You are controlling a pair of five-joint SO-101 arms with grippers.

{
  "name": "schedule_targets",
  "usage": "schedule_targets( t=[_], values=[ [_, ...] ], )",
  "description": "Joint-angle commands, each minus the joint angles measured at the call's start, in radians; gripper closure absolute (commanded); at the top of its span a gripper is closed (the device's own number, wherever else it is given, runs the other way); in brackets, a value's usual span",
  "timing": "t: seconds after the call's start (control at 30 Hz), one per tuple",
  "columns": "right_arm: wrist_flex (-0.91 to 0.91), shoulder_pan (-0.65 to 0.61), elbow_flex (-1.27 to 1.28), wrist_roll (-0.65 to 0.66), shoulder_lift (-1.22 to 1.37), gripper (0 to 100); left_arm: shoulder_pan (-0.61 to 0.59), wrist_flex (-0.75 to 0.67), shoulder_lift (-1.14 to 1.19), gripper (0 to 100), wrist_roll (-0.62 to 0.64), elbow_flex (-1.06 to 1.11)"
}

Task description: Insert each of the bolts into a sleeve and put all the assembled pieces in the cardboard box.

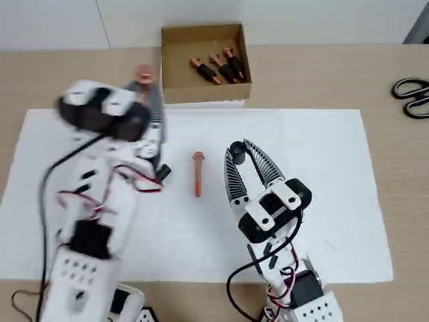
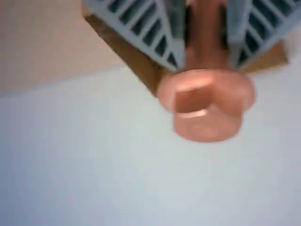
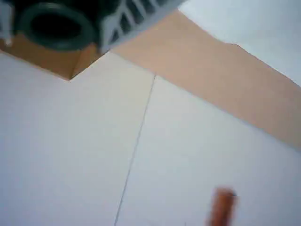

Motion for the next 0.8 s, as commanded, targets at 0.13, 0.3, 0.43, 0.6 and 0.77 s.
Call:
schedule_targets(
  t=[0.13,0.3,0.43,0.6,0.77],
  values=[
    [0.004,0.007,0.008,-0.003,-0.004,99.4,0.222,-0.152,-0.037,99,0.183,0.03],
    [0.137,0.004,0.008,-0.009,-0.008,99.4,0.288,-0.272,-0.043,99,0.27,0.012],
    [0.173,0.004,0.008,-0.009,-0.01,99.4,0.328,-0.269,-0.043,99,0.284,-0.018],
    [0.079,0.007,0.008,-0.009,-0.01,99.4,0.388,-0.167,-0.043,99,0.31,-0.021],
    [-0.045,0.007,0.008,-0.006,-0.01,99.4,0.379,-0.066,-0.043,99,0.305,-0.081]
  ],
)
